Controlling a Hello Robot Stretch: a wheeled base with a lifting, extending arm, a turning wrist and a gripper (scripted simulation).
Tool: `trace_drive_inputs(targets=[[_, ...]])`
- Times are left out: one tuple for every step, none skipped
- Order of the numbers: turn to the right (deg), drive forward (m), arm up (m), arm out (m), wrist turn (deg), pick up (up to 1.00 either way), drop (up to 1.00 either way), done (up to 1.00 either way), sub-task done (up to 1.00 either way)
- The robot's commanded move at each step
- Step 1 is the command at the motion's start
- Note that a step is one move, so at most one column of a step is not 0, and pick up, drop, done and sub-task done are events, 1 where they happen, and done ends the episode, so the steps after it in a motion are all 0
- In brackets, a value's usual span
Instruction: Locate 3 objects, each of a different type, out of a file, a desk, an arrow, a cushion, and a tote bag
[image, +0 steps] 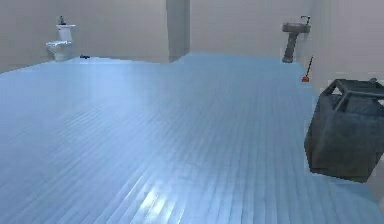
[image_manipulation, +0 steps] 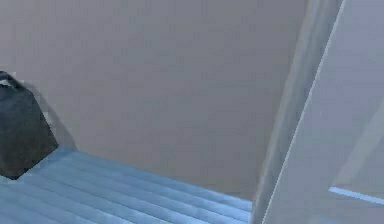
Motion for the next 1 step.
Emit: trace_drive_inputs(targets=[[0.0, 0.05, 0.0, 0.0, 0.0, 0.0, 0.0, 0.0, 0.0]])
